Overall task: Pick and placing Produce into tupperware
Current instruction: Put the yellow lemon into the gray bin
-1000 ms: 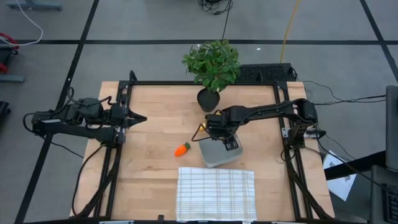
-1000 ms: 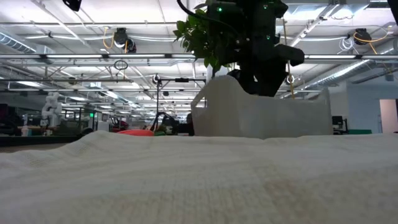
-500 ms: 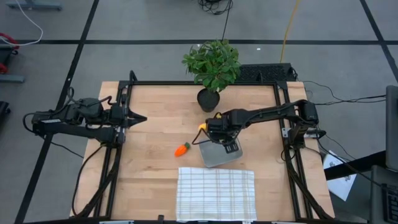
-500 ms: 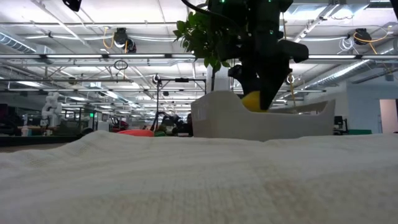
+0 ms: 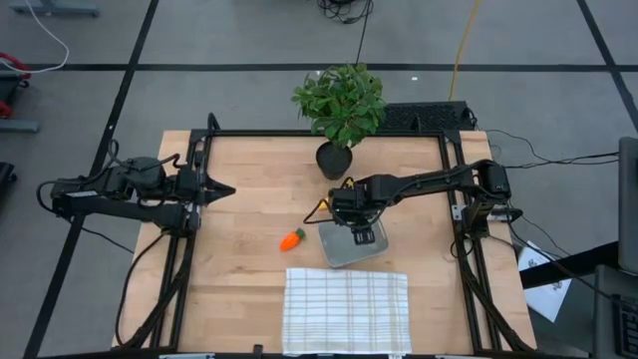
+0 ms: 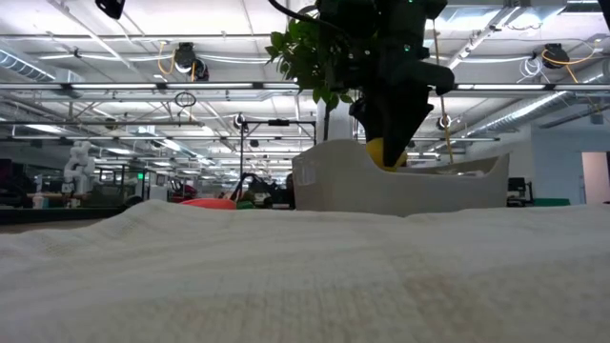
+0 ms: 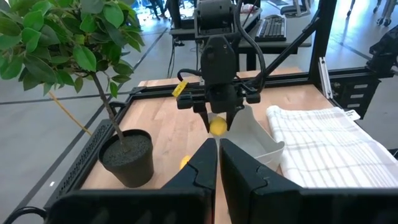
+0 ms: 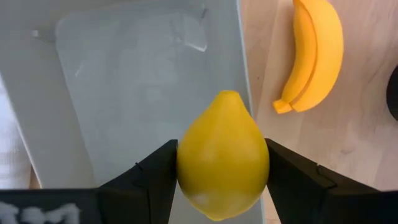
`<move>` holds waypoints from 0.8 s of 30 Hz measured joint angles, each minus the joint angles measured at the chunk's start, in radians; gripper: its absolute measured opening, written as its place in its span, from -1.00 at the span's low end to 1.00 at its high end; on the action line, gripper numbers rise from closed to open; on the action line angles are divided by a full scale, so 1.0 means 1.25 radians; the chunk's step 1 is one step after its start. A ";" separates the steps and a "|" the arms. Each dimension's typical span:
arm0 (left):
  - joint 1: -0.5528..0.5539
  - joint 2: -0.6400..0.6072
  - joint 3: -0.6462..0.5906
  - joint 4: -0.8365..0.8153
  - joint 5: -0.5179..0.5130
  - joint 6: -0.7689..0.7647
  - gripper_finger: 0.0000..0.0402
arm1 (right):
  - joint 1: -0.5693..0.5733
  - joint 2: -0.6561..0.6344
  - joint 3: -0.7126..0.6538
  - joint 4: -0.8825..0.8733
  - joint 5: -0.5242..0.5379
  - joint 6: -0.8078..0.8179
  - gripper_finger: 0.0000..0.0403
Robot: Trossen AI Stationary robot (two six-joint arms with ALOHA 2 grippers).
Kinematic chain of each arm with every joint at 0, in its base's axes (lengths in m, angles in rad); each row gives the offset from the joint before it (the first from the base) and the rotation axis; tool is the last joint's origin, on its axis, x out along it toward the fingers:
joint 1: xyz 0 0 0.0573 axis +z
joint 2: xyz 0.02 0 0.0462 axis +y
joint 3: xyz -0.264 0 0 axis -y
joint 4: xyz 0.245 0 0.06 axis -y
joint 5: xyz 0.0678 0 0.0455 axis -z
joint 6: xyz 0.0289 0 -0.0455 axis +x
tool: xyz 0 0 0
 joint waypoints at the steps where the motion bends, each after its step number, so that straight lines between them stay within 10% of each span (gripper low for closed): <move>1: 0.000 0.000 0.000 0.000 0.000 -0.002 -0.88 | 0.002 -0.005 0.000 -0.003 0.007 0.000 0.00; 24: 0.000 0.000 0.000 -0.002 0.001 -0.020 -0.88 | 0.102 -0.082 -0.070 0.033 0.009 -0.053 0.00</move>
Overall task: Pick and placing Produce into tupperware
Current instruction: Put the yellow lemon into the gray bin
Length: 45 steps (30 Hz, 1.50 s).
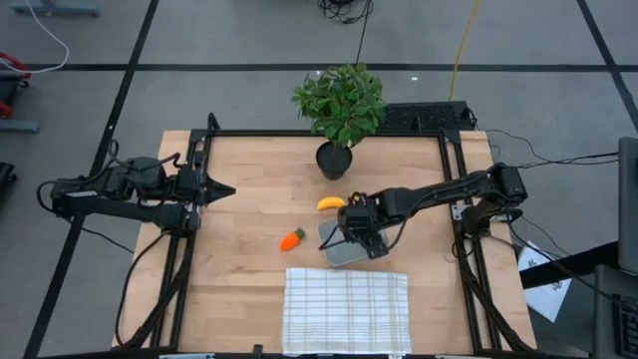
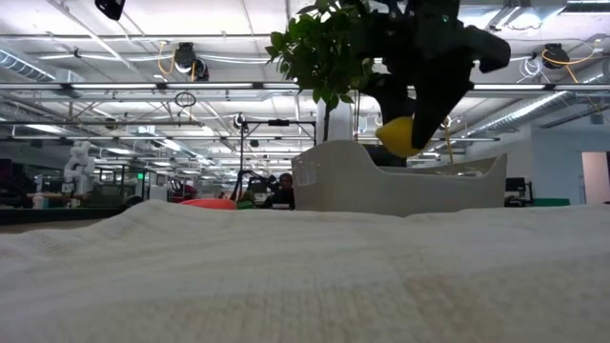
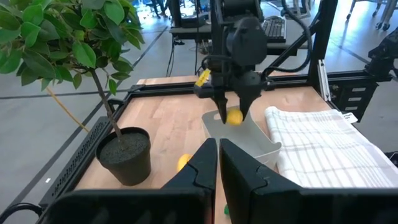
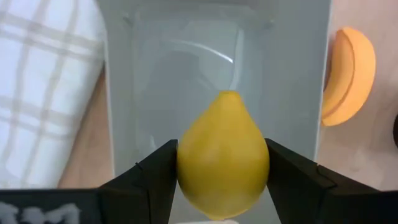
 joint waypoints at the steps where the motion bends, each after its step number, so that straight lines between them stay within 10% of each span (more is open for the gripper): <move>1: 0.000 0.000 0.000 0.000 0.000 0.000 -0.88 | 0.000 0.000 -0.010 0.009 0.001 0.001 0.00; 45: 0.000 0.000 0.000 -0.005 0.001 -0.003 -0.88 | -0.009 0.010 -0.083 0.208 -0.007 0.048 0.00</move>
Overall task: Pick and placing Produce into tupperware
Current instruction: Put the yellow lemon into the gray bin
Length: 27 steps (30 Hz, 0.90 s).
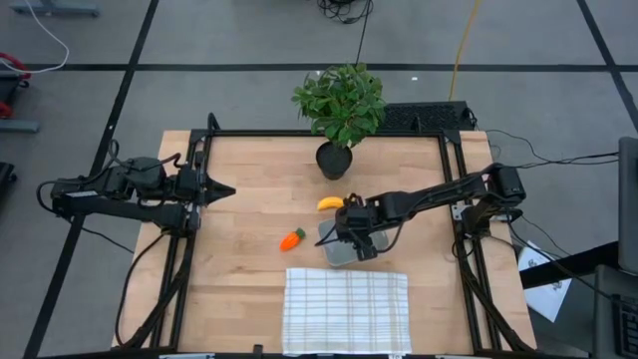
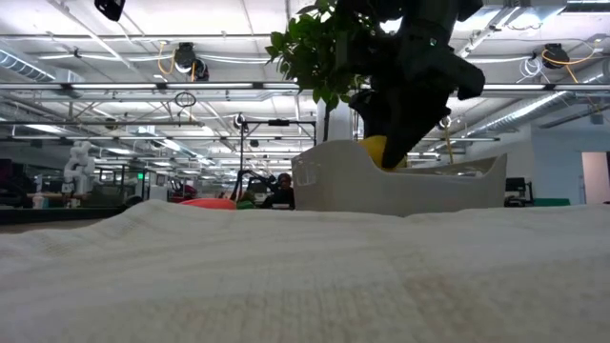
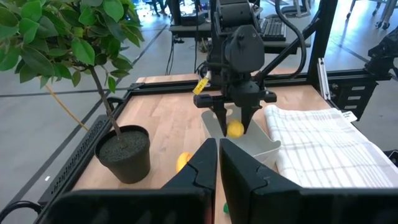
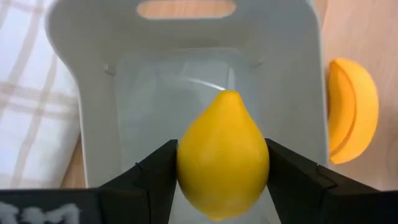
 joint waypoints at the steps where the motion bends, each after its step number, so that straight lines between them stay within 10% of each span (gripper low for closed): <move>1: 0.000 0.000 0.000 0.000 0.000 0.000 -0.88 | 0.000 0.004 0.000 0.001 0.000 0.000 0.00; 27: 0.000 0.000 0.000 -0.010 0.000 0.003 -0.88 | -0.043 0.030 0.000 0.038 0.023 0.008 0.00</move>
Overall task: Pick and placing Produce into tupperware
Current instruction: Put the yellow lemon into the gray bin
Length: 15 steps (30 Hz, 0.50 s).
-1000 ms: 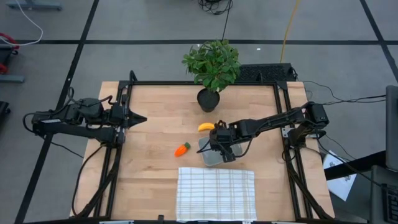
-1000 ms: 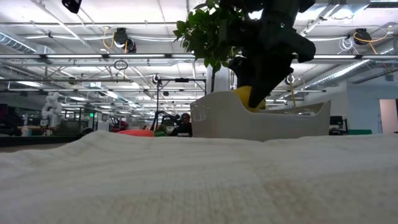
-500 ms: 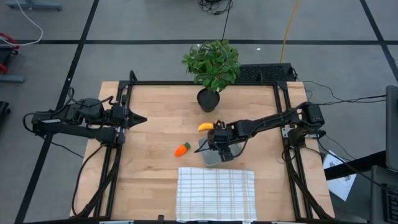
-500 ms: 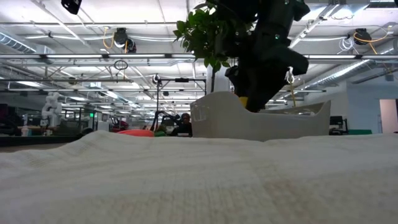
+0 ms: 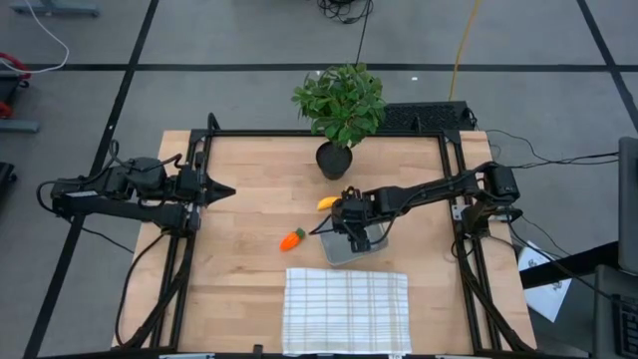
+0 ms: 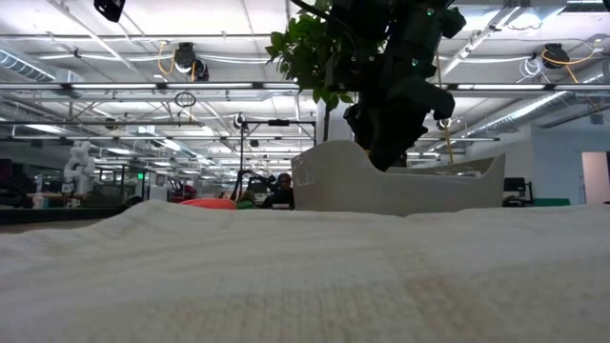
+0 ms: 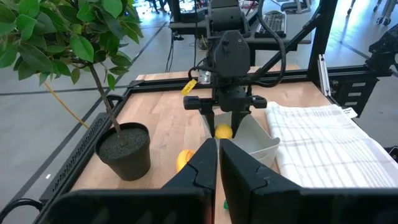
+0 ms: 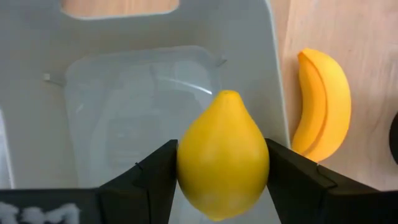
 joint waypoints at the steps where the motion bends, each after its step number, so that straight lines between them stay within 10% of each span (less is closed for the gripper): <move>1: 0.000 0.000 0.000 0.000 0.000 0.000 -0.88 | 0.003 0.000 0.000 0.001 0.000 0.000 0.00; 15: 0.000 0.000 0.000 0.000 0.000 0.000 -0.88 | 0.037 0.000 0.000 0.103 -0.045 -0.016 0.00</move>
